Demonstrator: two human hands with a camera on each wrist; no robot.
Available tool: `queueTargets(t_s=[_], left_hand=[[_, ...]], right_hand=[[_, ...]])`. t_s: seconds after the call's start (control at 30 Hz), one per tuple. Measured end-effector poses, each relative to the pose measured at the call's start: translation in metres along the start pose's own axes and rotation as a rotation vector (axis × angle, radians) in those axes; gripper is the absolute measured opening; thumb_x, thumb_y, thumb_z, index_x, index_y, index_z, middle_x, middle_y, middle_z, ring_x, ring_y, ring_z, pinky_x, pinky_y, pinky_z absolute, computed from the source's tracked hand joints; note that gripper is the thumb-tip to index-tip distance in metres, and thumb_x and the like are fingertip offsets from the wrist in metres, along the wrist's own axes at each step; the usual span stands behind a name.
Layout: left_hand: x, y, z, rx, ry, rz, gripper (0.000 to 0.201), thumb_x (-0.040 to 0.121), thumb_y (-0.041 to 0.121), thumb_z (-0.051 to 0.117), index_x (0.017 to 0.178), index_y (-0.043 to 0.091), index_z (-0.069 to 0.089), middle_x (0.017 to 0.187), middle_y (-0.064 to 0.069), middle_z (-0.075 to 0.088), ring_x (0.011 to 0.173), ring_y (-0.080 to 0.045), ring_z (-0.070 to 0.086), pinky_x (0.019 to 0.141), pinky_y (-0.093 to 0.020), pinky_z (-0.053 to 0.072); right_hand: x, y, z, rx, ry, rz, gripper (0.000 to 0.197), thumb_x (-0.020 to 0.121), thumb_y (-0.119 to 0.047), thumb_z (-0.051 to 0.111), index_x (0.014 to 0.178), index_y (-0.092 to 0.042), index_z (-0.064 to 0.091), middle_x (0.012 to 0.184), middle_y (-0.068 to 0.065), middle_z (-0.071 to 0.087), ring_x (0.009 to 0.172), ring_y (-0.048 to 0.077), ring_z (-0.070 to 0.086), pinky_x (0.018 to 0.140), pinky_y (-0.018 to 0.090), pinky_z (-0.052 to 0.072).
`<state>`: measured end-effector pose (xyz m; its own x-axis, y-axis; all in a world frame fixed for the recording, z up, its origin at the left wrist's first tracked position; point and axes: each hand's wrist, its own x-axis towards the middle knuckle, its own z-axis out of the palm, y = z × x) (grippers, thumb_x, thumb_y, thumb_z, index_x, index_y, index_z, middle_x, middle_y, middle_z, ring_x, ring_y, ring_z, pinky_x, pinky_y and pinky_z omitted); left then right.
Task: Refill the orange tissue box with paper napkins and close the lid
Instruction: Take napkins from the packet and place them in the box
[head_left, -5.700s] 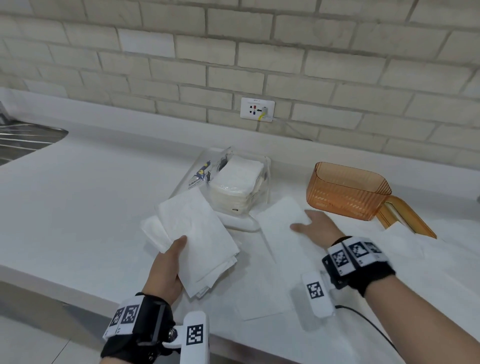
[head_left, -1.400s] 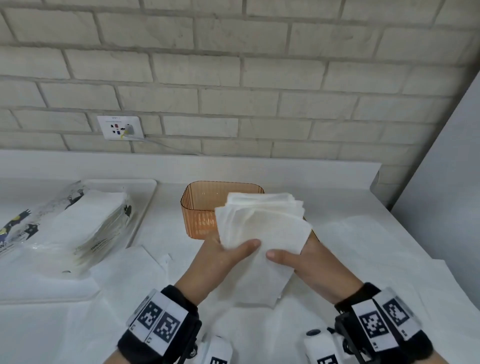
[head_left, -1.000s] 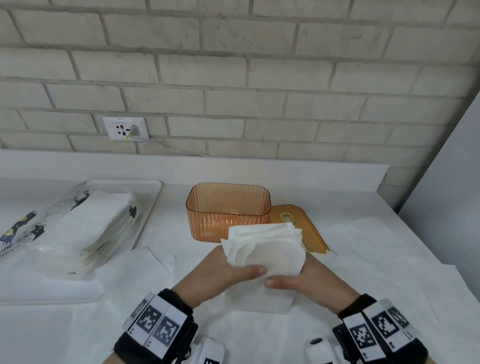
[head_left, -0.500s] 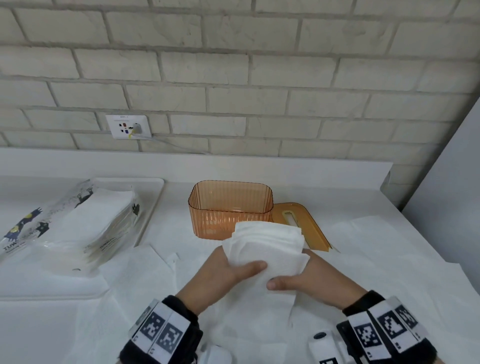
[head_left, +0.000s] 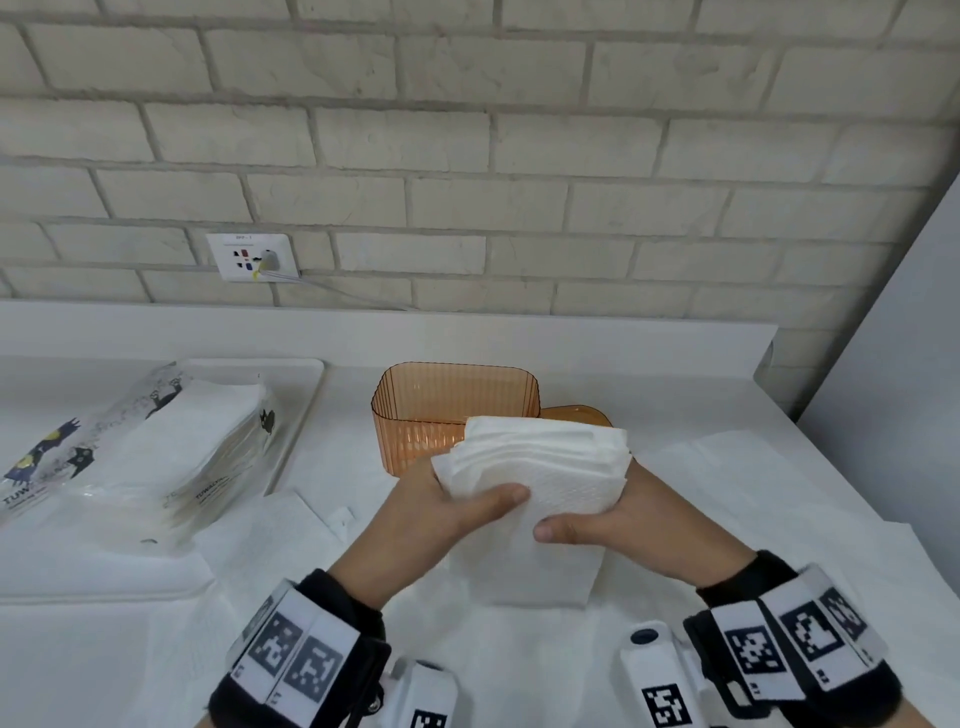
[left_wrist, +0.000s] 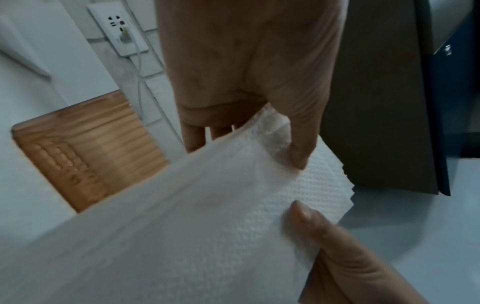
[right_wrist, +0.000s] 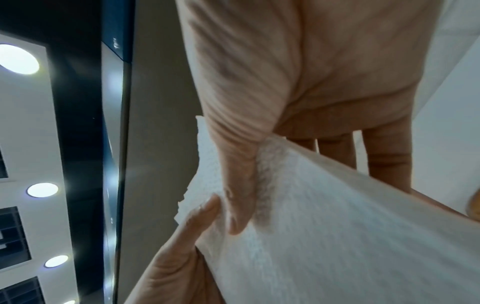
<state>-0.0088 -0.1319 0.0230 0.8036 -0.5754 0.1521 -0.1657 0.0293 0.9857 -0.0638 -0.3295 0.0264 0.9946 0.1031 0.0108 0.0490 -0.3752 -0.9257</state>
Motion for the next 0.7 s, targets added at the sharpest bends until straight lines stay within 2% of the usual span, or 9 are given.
queueTargets(t_s=[0.1,0.17,0.27,0.37,0.4,0.5,0.6,0.7], left_hand=[[-0.002,-0.012,-0.005,-0.018,-0.056,-0.071,0.045,0.073,0.026,0.08,0.115,0.018,0.065,0.11,0.001,0.072,0.101,-0.014,0.068,0.085,-0.027,0.055],[-0.004,-0.026,-0.003,0.071,-0.126,-0.174,0.044,0.074,0.028,0.08,0.115,0.026,0.063,0.11,0.007,0.071,0.102,-0.009,0.067,0.085,-0.026,0.055],[-0.005,-0.037,0.003,0.158,-0.155,-0.227,0.042,0.079,0.023,0.076,0.115,0.036,0.058,0.113,0.013,0.068,0.105,0.0,0.063,0.091,-0.022,0.052],[-0.003,-0.032,0.009,0.098,-0.07,-0.175,0.04,0.079,0.018,0.076,0.109,0.037,0.058,0.108,0.013,0.07,0.1,0.003,0.064,0.083,-0.017,0.052],[-0.001,-0.03,0.01,0.044,-0.023,-0.146,0.039,0.079,0.017,0.077,0.11,0.033,0.06,0.107,0.01,0.071,0.1,0.0,0.065,0.082,-0.019,0.053],[0.002,-0.029,0.009,-0.213,0.114,-0.092,0.05,0.074,0.025,0.077,0.121,0.02,0.059,0.113,0.001,0.071,0.107,-0.017,0.066,0.089,-0.035,0.055],[0.004,-0.029,0.006,-0.45,0.175,-0.122,0.053,0.077,0.024,0.07,0.127,0.014,0.055,0.12,-0.006,0.068,0.11,-0.023,0.065,0.088,-0.038,0.056],[0.004,-0.033,-0.009,-0.474,0.198,-0.134,0.063,0.068,0.028,0.076,0.127,0.019,0.055,0.121,-0.005,0.067,0.109,-0.023,0.065,0.08,-0.037,0.058]], right_hand=[[-0.007,0.009,0.004,-0.015,-0.048,0.039,0.064,0.067,-0.025,0.083,0.121,-0.04,0.053,0.118,-0.015,0.064,0.111,-0.001,0.058,0.092,0.025,0.05],[-0.012,0.025,0.012,-0.025,-0.061,0.109,0.065,0.067,-0.022,0.083,0.121,-0.041,0.052,0.119,-0.012,0.062,0.111,0.0,0.056,0.094,0.028,0.05],[-0.012,0.041,0.021,-0.033,-0.019,0.16,0.052,0.072,-0.019,0.078,0.117,-0.031,0.055,0.115,-0.006,0.064,0.108,0.004,0.058,0.097,0.034,0.049],[-0.006,0.034,0.023,-0.007,0.03,0.143,0.043,0.075,-0.016,0.076,0.11,-0.031,0.058,0.111,-0.004,0.066,0.104,0.006,0.061,0.092,0.031,0.051],[-0.004,0.03,0.021,0.011,0.042,0.136,0.041,0.074,-0.017,0.077,0.109,-0.032,0.06,0.11,-0.005,0.067,0.103,0.006,0.062,0.089,0.028,0.052],[-0.003,0.025,0.012,0.108,0.058,0.141,0.036,0.071,-0.02,0.079,0.105,-0.027,0.065,0.103,-0.005,0.072,0.094,0.008,0.068,0.081,0.024,0.053],[-0.004,0.032,0.01,0.332,0.077,0.178,0.045,0.065,-0.023,0.076,0.108,-0.015,0.065,0.105,0.003,0.072,0.097,0.019,0.069,0.084,0.031,0.055],[-0.001,0.043,0.006,0.613,0.152,0.173,0.066,0.059,-0.026,0.082,0.117,-0.006,0.059,0.112,0.011,0.069,0.103,0.026,0.066,0.084,0.035,0.056]])
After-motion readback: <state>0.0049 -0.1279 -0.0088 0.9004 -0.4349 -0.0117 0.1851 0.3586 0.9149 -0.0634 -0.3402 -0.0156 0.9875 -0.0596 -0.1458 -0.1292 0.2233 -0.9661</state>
